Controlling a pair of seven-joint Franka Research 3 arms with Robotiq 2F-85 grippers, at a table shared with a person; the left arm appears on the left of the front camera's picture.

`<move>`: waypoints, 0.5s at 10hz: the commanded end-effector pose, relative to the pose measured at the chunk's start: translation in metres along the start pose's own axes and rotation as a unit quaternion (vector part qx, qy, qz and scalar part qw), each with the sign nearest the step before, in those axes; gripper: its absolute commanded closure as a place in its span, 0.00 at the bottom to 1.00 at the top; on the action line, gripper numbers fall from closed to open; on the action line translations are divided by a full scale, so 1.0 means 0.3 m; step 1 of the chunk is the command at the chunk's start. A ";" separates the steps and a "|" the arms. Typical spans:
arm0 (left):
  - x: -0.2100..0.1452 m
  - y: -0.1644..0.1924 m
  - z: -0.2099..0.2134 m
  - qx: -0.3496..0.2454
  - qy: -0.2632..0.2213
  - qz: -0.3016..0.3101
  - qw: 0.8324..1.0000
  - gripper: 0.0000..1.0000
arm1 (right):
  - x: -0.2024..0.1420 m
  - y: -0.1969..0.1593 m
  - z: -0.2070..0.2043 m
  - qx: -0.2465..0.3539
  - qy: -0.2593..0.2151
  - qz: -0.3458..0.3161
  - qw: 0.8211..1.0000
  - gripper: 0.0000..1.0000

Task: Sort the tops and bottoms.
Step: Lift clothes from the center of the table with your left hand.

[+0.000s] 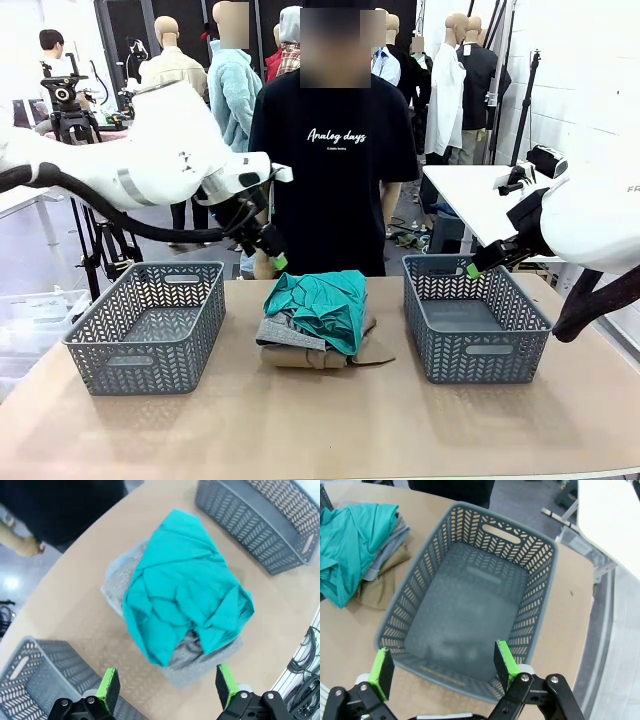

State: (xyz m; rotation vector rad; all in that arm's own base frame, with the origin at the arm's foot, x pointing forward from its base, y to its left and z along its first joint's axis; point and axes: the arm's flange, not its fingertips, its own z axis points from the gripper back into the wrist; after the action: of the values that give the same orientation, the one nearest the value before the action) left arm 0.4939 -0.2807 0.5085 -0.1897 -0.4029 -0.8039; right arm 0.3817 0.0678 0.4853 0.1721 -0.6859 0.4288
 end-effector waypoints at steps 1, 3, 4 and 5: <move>0.168 -0.052 -0.037 -0.001 0.022 -0.056 0.998 0.00 | 0.001 -0.003 -0.005 -0.001 -0.002 -0.003 1.000 0.00; 0.240 -0.072 -0.119 -0.014 0.078 -0.056 0.995 0.00 | 0.001 -0.003 -0.005 -0.001 -0.002 -0.003 1.000 0.00; 0.263 -0.064 -0.169 -0.021 0.104 -0.058 0.993 0.00 | 0.001 -0.003 -0.005 -0.001 -0.002 -0.003 1.000 0.00; 0.274 -0.073 -0.195 -0.015 0.112 -0.047 0.992 0.00 | 0.001 -0.003 -0.005 -0.001 -0.002 -0.003 1.000 0.00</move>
State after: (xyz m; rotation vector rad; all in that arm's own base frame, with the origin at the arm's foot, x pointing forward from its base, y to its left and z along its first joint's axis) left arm 0.5344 -0.3586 0.4820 -0.1338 -0.2214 -0.9353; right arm 0.3818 0.0672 0.4854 0.1713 -0.6860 0.4273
